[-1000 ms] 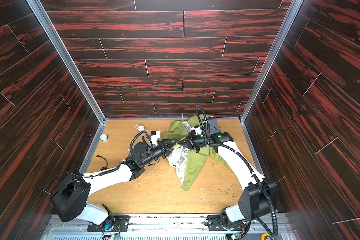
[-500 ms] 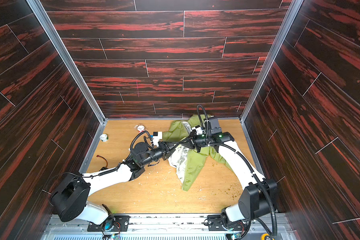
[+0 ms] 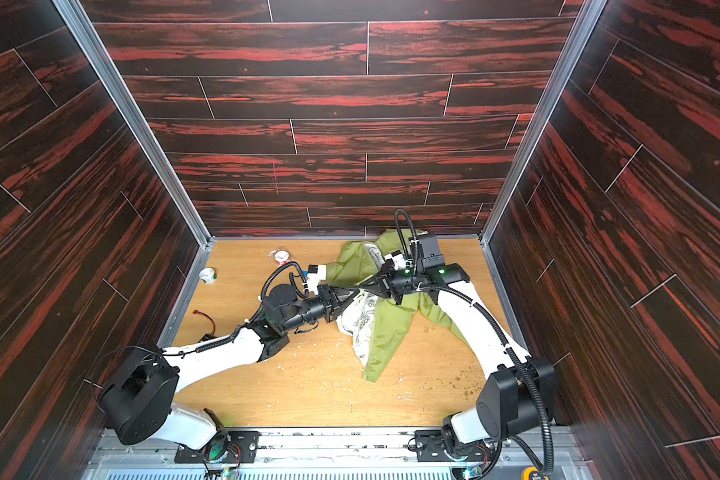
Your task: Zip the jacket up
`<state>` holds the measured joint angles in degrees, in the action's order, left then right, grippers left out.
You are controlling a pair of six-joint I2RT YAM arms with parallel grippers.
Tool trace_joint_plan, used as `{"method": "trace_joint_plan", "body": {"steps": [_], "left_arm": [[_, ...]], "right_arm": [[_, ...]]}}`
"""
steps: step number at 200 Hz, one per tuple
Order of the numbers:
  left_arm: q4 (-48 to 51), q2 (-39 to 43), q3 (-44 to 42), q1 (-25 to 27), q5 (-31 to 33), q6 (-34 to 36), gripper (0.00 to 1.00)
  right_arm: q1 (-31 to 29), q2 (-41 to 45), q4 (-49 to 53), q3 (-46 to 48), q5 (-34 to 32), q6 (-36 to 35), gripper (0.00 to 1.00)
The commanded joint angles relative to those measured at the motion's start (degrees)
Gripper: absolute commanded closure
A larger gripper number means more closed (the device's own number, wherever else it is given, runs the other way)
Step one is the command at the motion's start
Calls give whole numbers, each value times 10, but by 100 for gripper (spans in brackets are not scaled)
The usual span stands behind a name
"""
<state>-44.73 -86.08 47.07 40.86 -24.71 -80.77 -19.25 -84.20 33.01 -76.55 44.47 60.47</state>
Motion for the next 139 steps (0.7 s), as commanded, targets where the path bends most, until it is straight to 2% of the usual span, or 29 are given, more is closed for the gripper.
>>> {"method": "trace_joint_plan", "body": {"steps": [1, 105, 139], "left_arm": [[-3, 17, 20, 2, -22, 9, 85], [8, -5, 52, 1, -61, 14, 85], [16, 5, 38, -7, -47, 14, 75]], "right_arm": [[3, -8, 8, -18, 4, -10, 100], [6, -12, 22, -25, 5, -26, 100], [13, -5, 39, -26, 4, -38, 100]]}}
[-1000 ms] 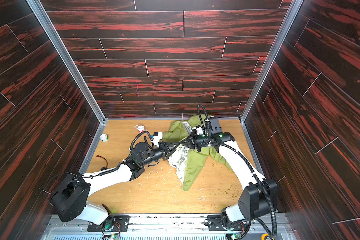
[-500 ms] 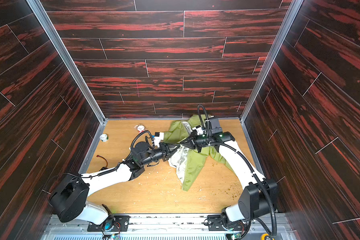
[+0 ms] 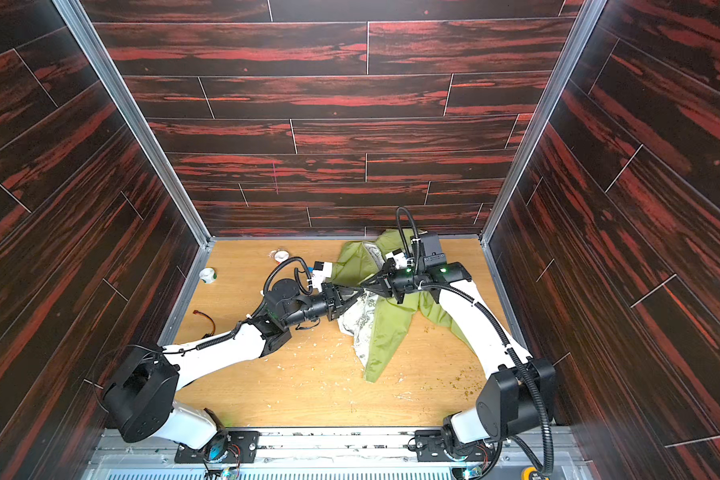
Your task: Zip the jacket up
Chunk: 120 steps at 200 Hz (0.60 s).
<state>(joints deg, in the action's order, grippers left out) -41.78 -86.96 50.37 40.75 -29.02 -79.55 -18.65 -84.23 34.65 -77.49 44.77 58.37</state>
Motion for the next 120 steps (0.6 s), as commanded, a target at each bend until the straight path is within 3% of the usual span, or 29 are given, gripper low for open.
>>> {"method": "trace_joint_plan", "body": {"steps": [1, 22, 44, 82, 120], "left_arm": [[-13, 14, 5, -6, -3, 2, 75], [0, 21, 2, -10, 5, 9, 66], [5, 23, 2, -13, 6, 12, 64], [5, 24, 2, -17, 3, 13, 64], [-1, 17, 11, -17, -14, 12, 72]], "right_arm": [[7, -4, 23, -16, 1, -18, 100], [10, 0, 27, -14, 2, -20, 100], [10, 3, 26, -12, 3, -20, 100], [10, 6, 28, -13, 3, -19, 100], [10, 6, 30, -12, 2, -19, 100]]}}
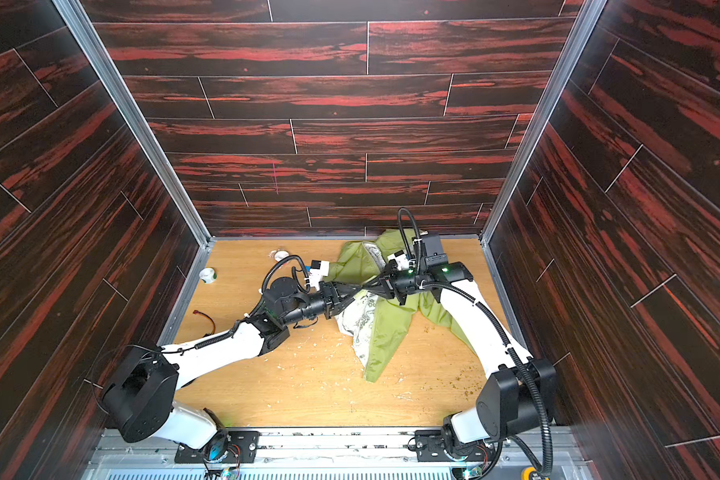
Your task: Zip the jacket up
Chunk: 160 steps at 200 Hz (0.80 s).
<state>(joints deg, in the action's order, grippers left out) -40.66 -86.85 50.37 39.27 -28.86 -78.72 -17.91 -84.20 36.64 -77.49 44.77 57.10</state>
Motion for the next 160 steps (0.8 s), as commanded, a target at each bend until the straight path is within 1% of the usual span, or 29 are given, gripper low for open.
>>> {"method": "trace_joint_plan", "body": {"steps": [1, 38, 87, 126, 160], "left_arm": [[-12, 15, 11, -3, -16, 3, 73], [-11, 4, 28, -3, -52, 6, 79], [6, 3, 31, -3, -62, 15, 81], [6, -1, 29, -3, -68, 16, 81], [6, 0, 24, -3, -68, 17, 86]], "right_arm": [[2, 6, 10, -12, 2, -7, 100], [2, 7, 11, -13, 1, -7, 100], [2, 10, 14, -11, -2, -6, 100], [2, 11, 15, -11, -2, -6, 100], [2, 11, 17, -10, -3, -8, 100]]}}
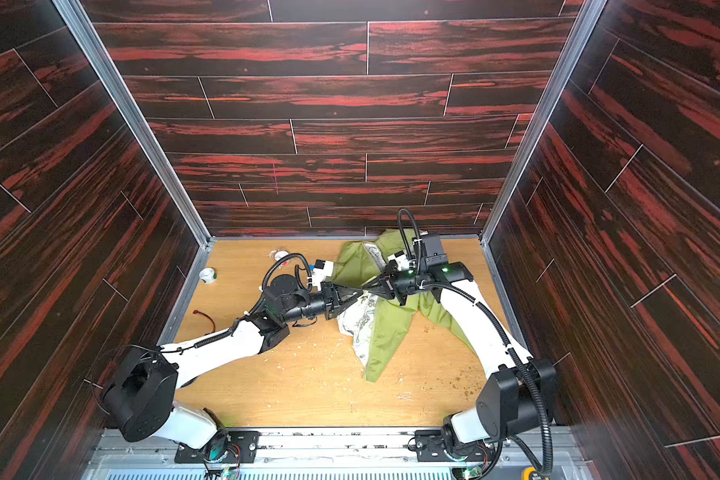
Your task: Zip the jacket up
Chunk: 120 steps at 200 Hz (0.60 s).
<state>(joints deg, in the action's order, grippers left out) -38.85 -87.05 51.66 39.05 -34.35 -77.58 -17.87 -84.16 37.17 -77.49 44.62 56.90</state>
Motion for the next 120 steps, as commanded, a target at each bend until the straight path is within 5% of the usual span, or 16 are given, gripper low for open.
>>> {"method": "trace_joint_plan", "body": {"steps": [1, 67, 83, 120], "left_arm": [[-12, 2, 11, -1, -13, 6, 86], [-4, -4, 12, -1, -10, 8, 100], [4, -6, 9, 0, -9, 10, 100], [40, -4, 3, -1, 0, 25, 100]], "right_arm": [[2, 11, 11, -10, -1, -6, 100], [4, 20, 43, -9, -30, -39, 100], [7, 28, 61, -8, -58, -59, 86], [17, 74, 76, 21, -137, -83, 25]]}}
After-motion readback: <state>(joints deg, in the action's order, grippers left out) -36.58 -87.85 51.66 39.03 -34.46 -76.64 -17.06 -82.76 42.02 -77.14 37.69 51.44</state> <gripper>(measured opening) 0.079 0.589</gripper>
